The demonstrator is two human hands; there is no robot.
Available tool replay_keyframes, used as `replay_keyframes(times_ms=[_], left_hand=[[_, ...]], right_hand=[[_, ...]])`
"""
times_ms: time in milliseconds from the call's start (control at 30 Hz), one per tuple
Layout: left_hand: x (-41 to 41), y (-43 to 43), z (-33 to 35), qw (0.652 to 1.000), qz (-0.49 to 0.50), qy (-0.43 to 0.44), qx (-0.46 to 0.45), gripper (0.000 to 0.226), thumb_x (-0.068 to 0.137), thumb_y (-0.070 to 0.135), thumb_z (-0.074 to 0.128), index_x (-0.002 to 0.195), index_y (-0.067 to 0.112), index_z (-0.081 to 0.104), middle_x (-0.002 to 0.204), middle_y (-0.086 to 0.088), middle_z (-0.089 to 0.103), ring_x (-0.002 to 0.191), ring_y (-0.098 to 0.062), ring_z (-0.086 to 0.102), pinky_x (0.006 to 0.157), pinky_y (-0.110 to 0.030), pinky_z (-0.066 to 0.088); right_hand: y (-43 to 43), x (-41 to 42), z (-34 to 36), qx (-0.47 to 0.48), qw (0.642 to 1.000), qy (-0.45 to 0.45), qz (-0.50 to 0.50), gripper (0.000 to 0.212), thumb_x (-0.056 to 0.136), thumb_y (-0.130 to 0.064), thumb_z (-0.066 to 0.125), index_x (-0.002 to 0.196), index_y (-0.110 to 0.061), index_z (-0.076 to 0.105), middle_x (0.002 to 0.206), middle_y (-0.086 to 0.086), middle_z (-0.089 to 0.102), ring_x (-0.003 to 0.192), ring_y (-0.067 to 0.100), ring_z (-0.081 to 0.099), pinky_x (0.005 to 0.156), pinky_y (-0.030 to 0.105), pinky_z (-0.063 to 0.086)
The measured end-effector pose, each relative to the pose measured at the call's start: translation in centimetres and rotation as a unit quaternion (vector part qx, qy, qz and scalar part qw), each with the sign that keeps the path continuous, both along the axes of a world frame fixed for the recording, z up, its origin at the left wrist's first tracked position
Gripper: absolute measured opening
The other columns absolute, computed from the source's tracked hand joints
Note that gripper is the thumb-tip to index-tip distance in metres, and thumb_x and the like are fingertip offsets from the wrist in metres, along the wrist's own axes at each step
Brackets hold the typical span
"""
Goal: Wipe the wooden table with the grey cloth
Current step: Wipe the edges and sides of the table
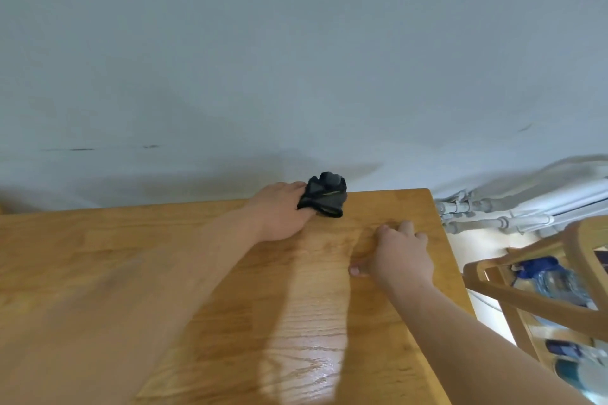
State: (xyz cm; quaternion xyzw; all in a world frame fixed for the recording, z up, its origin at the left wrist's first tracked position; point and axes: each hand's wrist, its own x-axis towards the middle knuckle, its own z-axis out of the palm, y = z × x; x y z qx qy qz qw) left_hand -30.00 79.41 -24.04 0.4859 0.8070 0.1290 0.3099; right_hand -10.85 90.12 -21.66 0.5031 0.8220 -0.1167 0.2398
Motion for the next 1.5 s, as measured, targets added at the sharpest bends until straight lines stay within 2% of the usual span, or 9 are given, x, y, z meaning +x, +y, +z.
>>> replay_keyframes(times_ms=[233,367,500,800,1000,1100,1233,1367,1500], left_hand=[[-6.0,-5.0,-0.1,0.973,0.055,0.104,-0.199,0.056,0.104,0.053,0.024,0.149,0.026,0.042,0.146,-0.009,0.056,0.127,-0.03,0.056,0.105,-0.04,0.047],[-3.2,-2.2,-0.8,0.985,0.059,0.1,-0.126,0.049,0.099,0.052,0.03,0.134,0.026,0.053,0.134,-0.006,0.062,0.117,-0.031,0.06,0.098,-0.043,0.05],[0.4,-1.5,-1.4,0.997,-0.017,0.078,-0.008,0.058,0.098,0.053,0.03,0.152,0.034,0.037,0.158,0.002,0.04,0.142,-0.026,0.037,0.12,-0.045,0.025],[-2.2,-0.6,-0.2,0.973,0.083,0.118,-0.18,0.043,0.098,0.046,0.031,0.129,0.022,0.052,0.123,-0.004,0.063,0.112,-0.03,0.059,0.093,-0.044,0.05],[5.2,5.9,-0.6,0.999,0.008,0.044,0.009,0.048,0.099,0.046,0.035,0.145,0.035,0.045,0.151,0.005,0.048,0.138,-0.027,0.043,0.116,-0.041,0.03],[4.2,6.8,-0.7,0.999,0.031,0.009,-0.039,0.042,0.099,0.049,0.035,0.134,0.033,0.052,0.136,0.002,0.061,0.123,-0.026,0.056,0.102,-0.041,0.044],[5.6,9.8,-0.3,0.971,0.115,0.114,-0.173,0.042,0.099,0.045,0.031,0.13,0.025,0.052,0.128,-0.004,0.063,0.115,-0.03,0.057,0.094,-0.043,0.047],[11.8,15.8,-0.4,0.973,0.112,0.157,-0.128,0.044,0.097,0.043,0.03,0.129,0.023,0.054,0.129,-0.005,0.06,0.12,-0.033,0.053,0.099,-0.047,0.041],[14.6,20.7,-1.0,0.99,0.039,0.116,-0.069,0.047,0.098,0.045,0.031,0.138,0.028,0.047,0.134,-0.006,0.058,0.121,-0.034,0.054,0.101,-0.046,0.043]], right_hand=[[-0.2,0.0,0.3,-0.007,0.999,0.02,-0.025,0.074,0.071,-0.051,0.089,0.132,-0.022,0.059,0.142,0.005,0.037,0.137,0.033,0.03,0.082,0.043,0.05],[-0.1,-0.1,0.2,-0.007,0.999,0.021,-0.032,0.067,0.071,-0.049,0.09,0.126,-0.023,0.062,0.137,0.005,0.039,0.135,0.033,0.031,0.08,0.042,0.046],[-0.3,0.0,0.2,-0.001,0.999,0.023,-0.028,0.073,0.07,-0.05,0.089,0.132,-0.026,0.059,0.141,0.004,0.038,0.136,0.033,0.032,0.093,0.047,0.051],[-0.2,-0.8,0.4,-0.015,0.999,0.003,-0.034,0.055,0.071,-0.043,0.092,0.112,-0.017,0.066,0.135,0.005,0.04,0.13,0.032,0.034,0.071,0.038,0.045],[0.8,-0.2,0.5,-0.022,0.999,0.02,0.022,0.065,0.067,-0.052,0.091,0.116,-0.017,0.067,0.135,0.006,0.042,0.129,0.032,0.036,0.075,0.034,0.045],[2.5,2.0,1.2,-0.065,0.993,0.073,0.06,0.071,0.071,-0.059,0.085,0.127,-0.021,0.064,0.138,0.001,0.043,0.13,0.028,0.038,0.084,0.033,0.047],[7.8,6.9,2.6,-0.26,0.926,0.266,-0.063,0.065,0.087,-0.049,0.076,0.145,-0.027,0.056,0.145,-0.007,0.056,0.133,0.017,0.052,0.103,0.031,0.046],[10.8,13.3,1.8,-0.199,0.909,0.345,-0.125,0.03,0.102,-0.034,0.056,0.128,-0.028,0.071,0.113,-0.015,0.073,0.106,0.003,0.065,0.092,0.027,0.052],[10.7,18.0,-0.1,-0.272,0.856,0.355,-0.259,0.036,0.107,-0.032,0.046,0.111,-0.005,0.07,0.102,0.016,0.071,0.097,0.028,0.069,0.087,0.042,0.056]])
